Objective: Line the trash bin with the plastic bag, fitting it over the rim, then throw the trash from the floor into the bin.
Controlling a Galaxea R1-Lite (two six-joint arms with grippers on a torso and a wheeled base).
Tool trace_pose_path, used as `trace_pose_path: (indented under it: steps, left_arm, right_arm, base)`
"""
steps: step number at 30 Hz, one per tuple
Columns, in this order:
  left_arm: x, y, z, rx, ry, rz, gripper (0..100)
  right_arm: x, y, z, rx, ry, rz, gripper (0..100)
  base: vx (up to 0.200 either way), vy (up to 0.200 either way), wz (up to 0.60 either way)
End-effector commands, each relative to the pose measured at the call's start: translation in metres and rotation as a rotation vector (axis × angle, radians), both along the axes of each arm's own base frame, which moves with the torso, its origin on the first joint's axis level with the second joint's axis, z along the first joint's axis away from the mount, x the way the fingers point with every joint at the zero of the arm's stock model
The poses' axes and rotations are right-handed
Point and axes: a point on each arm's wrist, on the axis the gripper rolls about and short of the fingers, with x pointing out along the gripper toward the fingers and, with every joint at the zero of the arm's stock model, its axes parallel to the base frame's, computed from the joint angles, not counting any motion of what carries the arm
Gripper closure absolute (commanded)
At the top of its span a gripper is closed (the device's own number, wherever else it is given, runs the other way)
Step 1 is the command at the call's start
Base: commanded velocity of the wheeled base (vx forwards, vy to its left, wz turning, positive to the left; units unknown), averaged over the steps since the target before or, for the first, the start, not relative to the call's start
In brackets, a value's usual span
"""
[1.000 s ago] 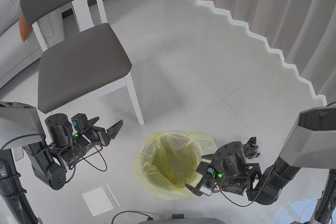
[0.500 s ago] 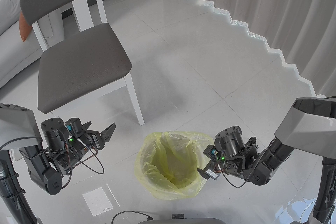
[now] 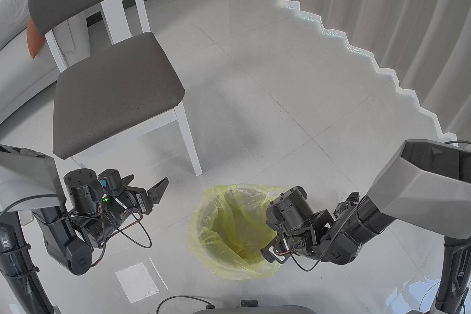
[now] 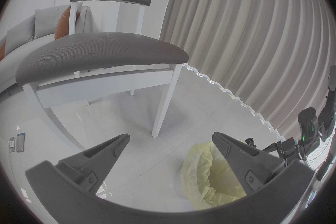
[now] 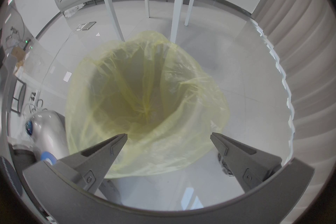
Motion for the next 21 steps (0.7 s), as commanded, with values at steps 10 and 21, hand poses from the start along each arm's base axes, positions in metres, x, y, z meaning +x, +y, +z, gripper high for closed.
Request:
trace_pose_path:
  steps: [10, 21]
  left_arm:
    - [-0.004, 0.002, 0.000, -0.001, 0.000, 0.012, 0]
    - [-0.004, 0.002, 0.003, -0.003, -0.009, 0.012, 0]
  right_arm:
    - [-0.007, 0.000, -0.009, -0.087, 0.040, -0.011, 100]
    - [-0.014, -0.007, -0.007, -0.121, 0.038, -0.026, 100]
  base:
    - [0.000, 0.000, 0.00]
    - [0.000, 0.000, 0.00]
